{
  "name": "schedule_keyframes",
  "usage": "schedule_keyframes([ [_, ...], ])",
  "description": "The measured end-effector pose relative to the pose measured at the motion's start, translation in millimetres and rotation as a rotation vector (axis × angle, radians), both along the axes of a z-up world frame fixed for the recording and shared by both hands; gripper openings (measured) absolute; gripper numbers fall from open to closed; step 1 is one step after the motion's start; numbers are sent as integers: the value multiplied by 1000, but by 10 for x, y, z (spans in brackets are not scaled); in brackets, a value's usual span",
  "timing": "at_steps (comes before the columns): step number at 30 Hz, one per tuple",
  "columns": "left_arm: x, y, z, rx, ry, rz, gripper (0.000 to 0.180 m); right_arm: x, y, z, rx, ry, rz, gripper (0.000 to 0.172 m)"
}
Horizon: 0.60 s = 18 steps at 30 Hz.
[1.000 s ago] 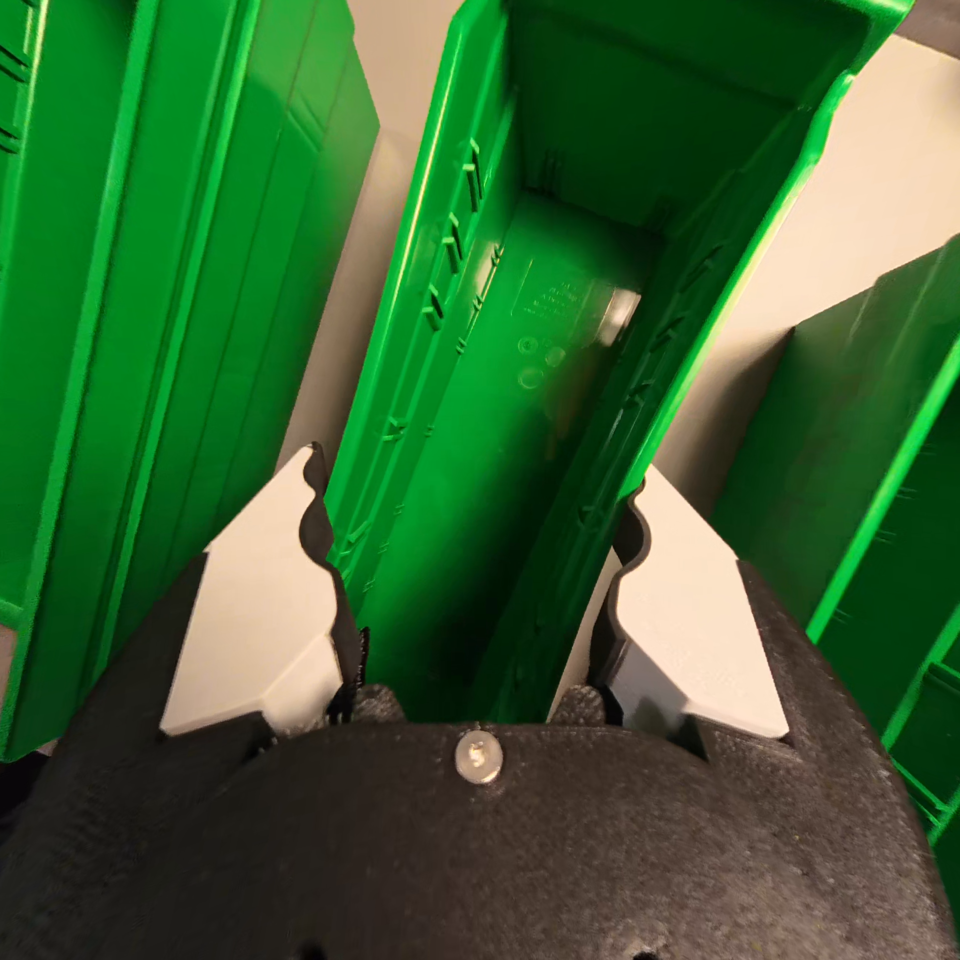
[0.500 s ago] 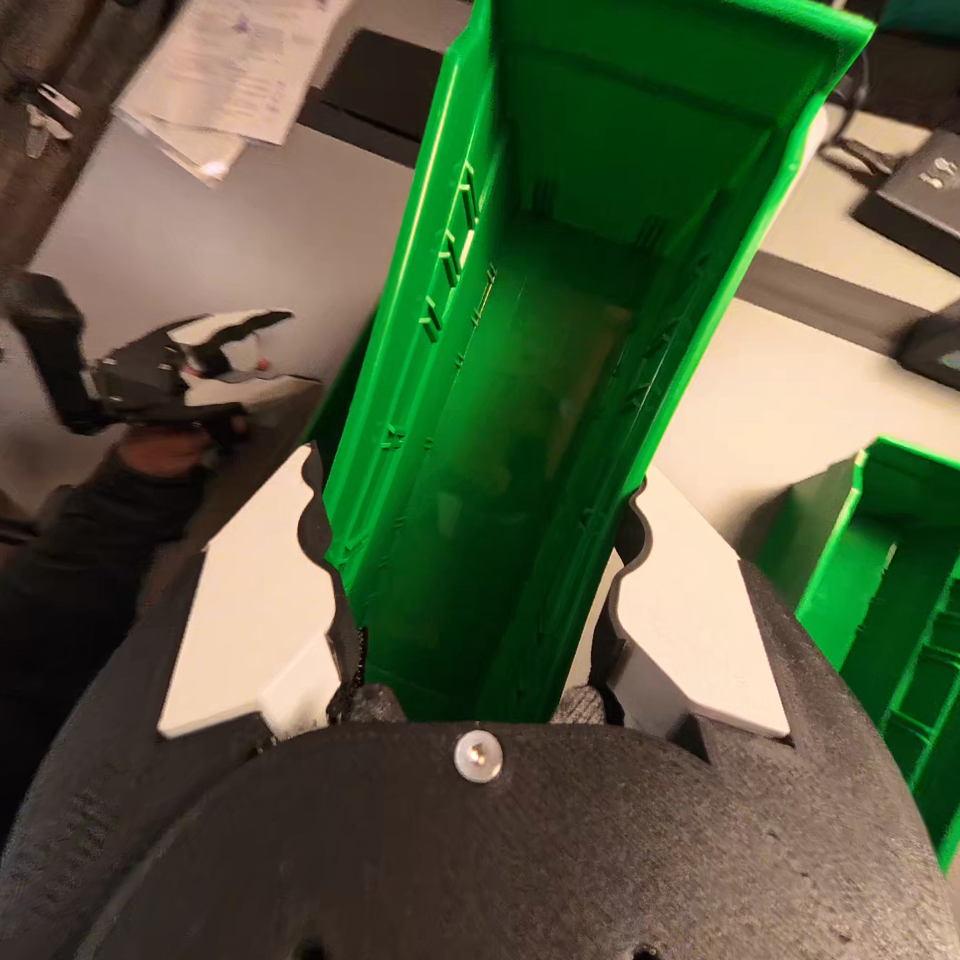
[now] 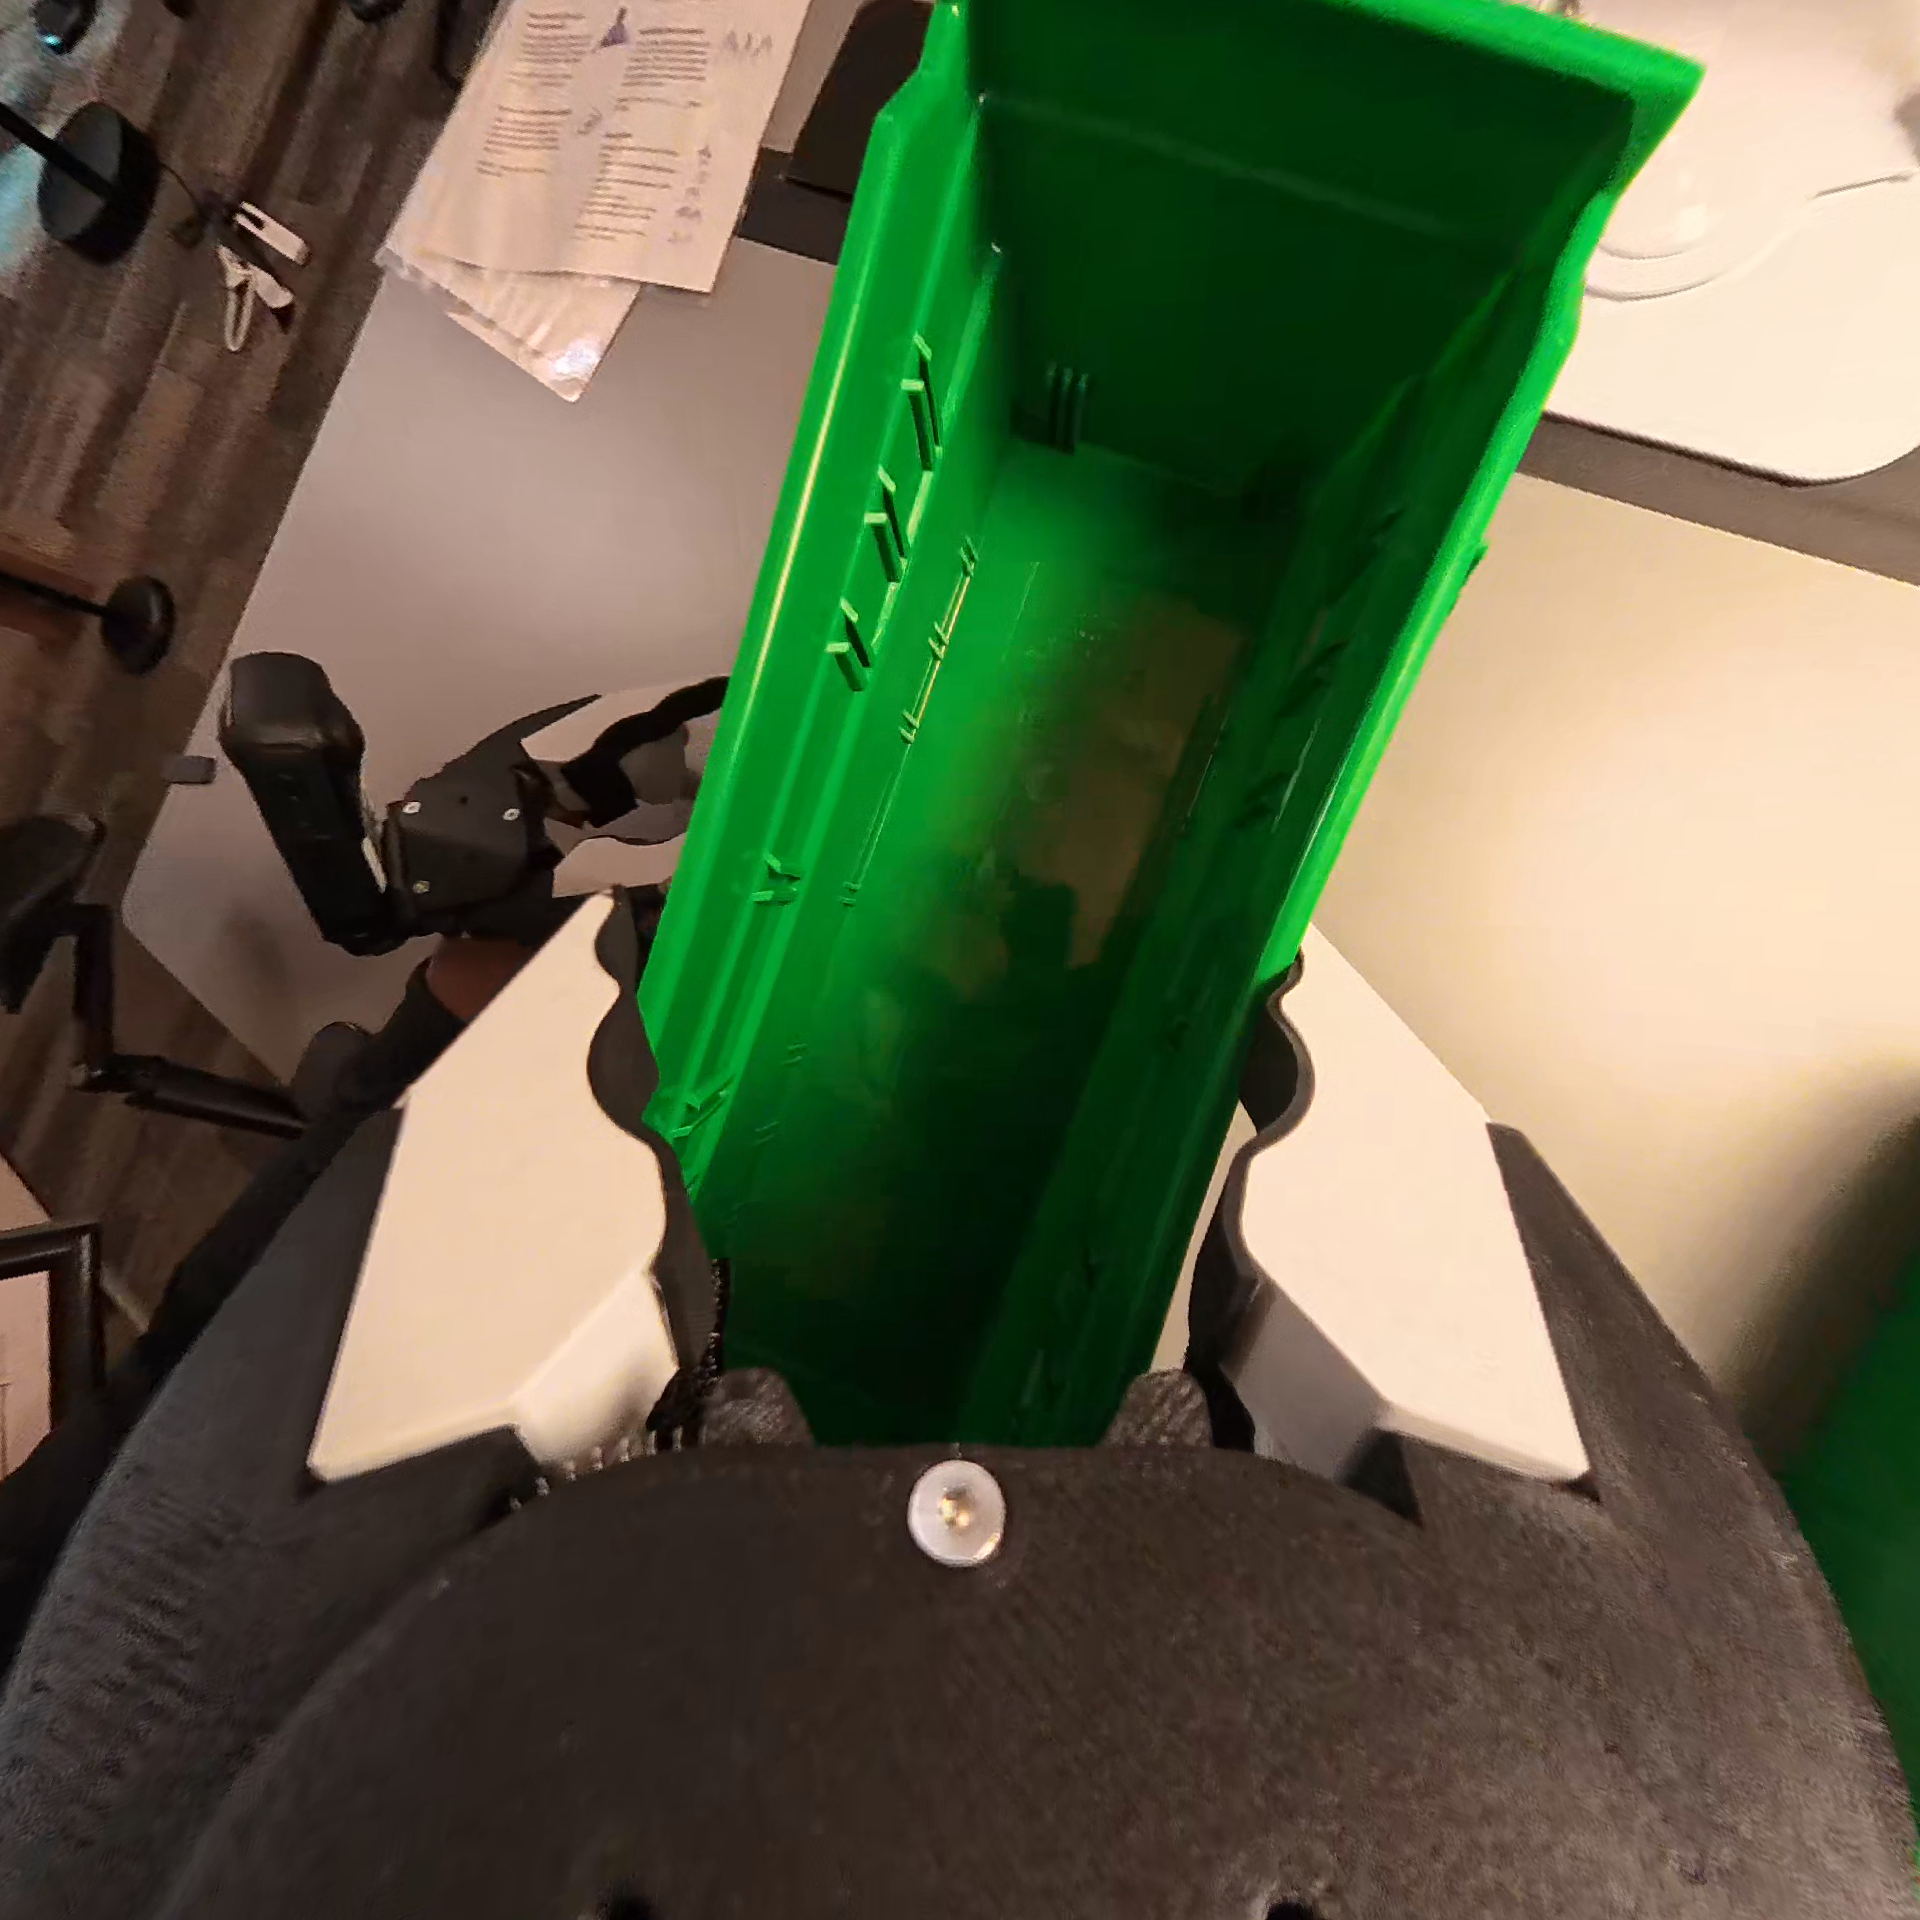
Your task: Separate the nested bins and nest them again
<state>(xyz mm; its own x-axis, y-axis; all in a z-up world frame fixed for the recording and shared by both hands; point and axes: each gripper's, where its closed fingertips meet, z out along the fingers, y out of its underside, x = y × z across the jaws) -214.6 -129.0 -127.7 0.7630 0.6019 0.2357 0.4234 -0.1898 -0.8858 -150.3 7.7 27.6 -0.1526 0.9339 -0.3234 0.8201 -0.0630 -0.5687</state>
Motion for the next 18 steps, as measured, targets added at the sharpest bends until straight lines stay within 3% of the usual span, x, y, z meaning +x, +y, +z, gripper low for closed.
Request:
schedule_keyframes([
  [7,-26,-18,-10,41,-55,0,92,-17,-136,104,-86,-4,-38,117],
  [18,48,5,0,58,-68,-30,92,51,-60,-371,50,-45,-167,122],
])
